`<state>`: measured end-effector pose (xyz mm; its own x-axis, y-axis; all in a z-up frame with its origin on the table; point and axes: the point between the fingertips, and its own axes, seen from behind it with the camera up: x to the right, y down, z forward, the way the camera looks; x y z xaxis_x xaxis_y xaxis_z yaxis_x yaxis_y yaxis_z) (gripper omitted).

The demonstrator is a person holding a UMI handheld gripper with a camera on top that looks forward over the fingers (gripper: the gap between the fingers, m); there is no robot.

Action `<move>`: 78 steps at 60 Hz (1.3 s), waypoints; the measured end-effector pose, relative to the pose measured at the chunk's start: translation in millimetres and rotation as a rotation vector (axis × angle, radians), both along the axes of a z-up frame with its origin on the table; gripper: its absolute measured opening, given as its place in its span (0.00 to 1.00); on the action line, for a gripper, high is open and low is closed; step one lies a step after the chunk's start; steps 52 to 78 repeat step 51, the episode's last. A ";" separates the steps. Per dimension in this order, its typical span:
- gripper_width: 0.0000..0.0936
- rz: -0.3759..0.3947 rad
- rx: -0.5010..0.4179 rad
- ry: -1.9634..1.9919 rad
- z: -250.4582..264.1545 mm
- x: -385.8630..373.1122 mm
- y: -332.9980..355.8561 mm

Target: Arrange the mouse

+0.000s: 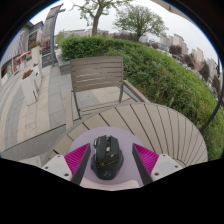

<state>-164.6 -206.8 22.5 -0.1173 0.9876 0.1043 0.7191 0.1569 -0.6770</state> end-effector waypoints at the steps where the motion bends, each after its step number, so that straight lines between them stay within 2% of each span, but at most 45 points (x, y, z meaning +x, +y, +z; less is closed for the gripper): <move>1: 0.90 -0.009 -0.006 0.002 9.4 3.3 1.6; 11: 0.91 -0.072 -0.031 -0.029 111.1 72.6 22.2; 17: 0.91 -0.068 -0.038 -0.024 162.9 128.0 32.7; 26: 0.91 -0.043 -0.046 0.026 215.0 199.2 50.4; 33: 0.91 -0.080 -0.045 0.040 239.2 238.4 71.4; 51: 0.91 -0.159 -0.028 0.068 249.3 270.8 113.4; 78: 0.91 -0.159 -0.028 0.068 249.3 270.8 113.4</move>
